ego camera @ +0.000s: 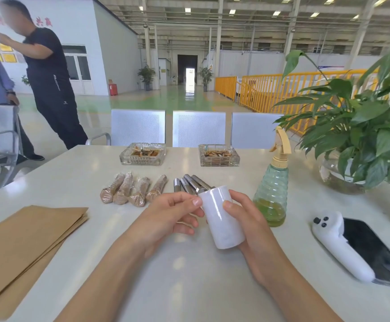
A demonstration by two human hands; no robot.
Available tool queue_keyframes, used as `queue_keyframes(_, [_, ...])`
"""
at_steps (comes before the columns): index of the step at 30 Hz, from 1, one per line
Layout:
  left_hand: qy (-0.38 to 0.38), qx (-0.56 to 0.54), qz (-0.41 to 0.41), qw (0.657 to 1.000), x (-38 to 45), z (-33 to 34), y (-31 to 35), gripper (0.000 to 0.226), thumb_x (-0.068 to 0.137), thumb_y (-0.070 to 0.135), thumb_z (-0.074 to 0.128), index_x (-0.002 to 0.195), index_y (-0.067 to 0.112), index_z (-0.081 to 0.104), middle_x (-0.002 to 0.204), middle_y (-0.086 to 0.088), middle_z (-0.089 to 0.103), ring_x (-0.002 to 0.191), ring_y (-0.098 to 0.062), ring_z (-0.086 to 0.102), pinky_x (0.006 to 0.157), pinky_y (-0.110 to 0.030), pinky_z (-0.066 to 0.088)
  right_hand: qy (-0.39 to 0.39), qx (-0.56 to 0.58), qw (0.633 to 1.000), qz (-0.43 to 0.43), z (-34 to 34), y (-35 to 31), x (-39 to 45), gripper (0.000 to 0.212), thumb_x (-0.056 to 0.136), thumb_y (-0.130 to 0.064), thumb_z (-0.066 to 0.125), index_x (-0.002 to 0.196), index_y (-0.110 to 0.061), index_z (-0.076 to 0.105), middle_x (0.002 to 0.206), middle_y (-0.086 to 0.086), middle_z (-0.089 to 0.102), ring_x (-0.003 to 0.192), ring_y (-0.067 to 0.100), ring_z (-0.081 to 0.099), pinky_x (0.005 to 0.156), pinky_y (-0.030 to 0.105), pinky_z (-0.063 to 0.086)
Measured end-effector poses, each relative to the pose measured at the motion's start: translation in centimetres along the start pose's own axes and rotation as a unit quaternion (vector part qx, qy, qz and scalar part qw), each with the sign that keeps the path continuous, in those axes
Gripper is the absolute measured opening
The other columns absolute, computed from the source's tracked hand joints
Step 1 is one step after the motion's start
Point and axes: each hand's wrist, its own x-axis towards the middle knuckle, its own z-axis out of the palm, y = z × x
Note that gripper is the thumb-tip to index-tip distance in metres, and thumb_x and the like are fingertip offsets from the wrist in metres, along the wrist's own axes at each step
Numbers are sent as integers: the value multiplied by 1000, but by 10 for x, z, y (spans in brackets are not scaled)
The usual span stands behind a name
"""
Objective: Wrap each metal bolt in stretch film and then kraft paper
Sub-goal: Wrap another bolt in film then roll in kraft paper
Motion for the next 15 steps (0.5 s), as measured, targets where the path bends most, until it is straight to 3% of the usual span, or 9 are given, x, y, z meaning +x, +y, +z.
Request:
queue_keyframes(6, [-9, 14, -20, 1000, -1, -7, -2, 14, 92, 19, 74, 95, 5, 76, 90, -12, 73, 63, -15, 62, 58, -26, 55, 7, -55, 996, -64, 4, 0, -5, 33, 79, -38, 73, 112, -45, 68, 109, -6, 76, 96, 12, 73, 69, 20, 55])
queue_keyframes(12, [-17, 19, -23, 999, -1, -4, -1, 10, 83, 22, 70, 81, 13, 67, 78, -10, 60, 60, -18, 56, 57, -28, 51, 1, -72, 995, -73, 5, 3, -4, 36, 80, -38, 74, 115, -43, 68, 113, -7, 75, 100, 13, 72, 72, 20, 55])
queue_keyframes(15, [-12, 17, -19, 1000, -1, -6, 0, 6, 81, 20, 66, 81, 14, 65, 77, -10, 59, 59, -18, 54, 57, -29, 51, 15, -23, 999, -40, 4, 2, -1, 36, 81, -43, 72, 116, -38, 70, 110, -1, 76, 96, 16, 73, 75, 28, 55])
